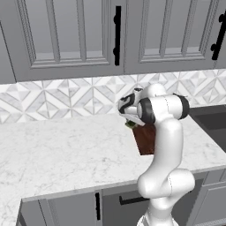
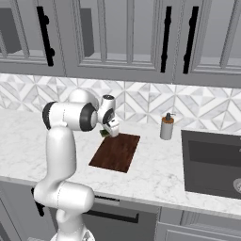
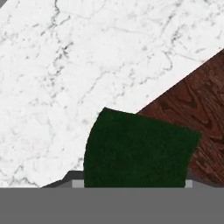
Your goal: Pick up the sponge from the counter and clean the cutting board by briefly scrubbing or pressing down on the cutting board. Once finished, release the sponge.
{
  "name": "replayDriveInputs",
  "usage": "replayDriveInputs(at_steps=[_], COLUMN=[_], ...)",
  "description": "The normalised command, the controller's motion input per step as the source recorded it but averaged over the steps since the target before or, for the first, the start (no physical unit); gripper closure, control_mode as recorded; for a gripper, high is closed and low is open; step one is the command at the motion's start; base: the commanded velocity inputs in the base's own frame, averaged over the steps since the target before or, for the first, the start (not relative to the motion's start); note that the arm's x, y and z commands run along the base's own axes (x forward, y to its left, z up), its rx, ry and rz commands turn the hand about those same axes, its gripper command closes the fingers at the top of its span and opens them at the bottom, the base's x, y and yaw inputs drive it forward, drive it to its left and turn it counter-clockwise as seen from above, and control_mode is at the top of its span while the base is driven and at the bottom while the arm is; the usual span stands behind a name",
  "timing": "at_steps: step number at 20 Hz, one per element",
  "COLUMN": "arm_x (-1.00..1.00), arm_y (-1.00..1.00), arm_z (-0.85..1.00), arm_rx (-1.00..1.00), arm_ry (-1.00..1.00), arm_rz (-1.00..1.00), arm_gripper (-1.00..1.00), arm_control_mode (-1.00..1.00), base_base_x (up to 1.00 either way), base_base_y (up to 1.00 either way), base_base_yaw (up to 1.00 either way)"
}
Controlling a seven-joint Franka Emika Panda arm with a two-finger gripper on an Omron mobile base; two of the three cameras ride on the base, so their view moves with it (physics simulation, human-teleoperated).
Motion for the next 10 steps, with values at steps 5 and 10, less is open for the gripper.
replayDriveInputs(at_steps=[5,10], arm_x=[0.16,-0.07], arm_y=[-0.39,-0.48], arm_z=[-0.11,-0.05], arm_rx=[0.02,0.04], arm_ry=[-0.01,0.0], arm_rz=[-0.01,0.0], arm_gripper=[1.0,1.0], arm_control_mode=[-1.0,-1.0], base_base_x=[0.0,0.0], base_base_y=[0.0,0.0], base_base_yaw=[0.0,0.0])
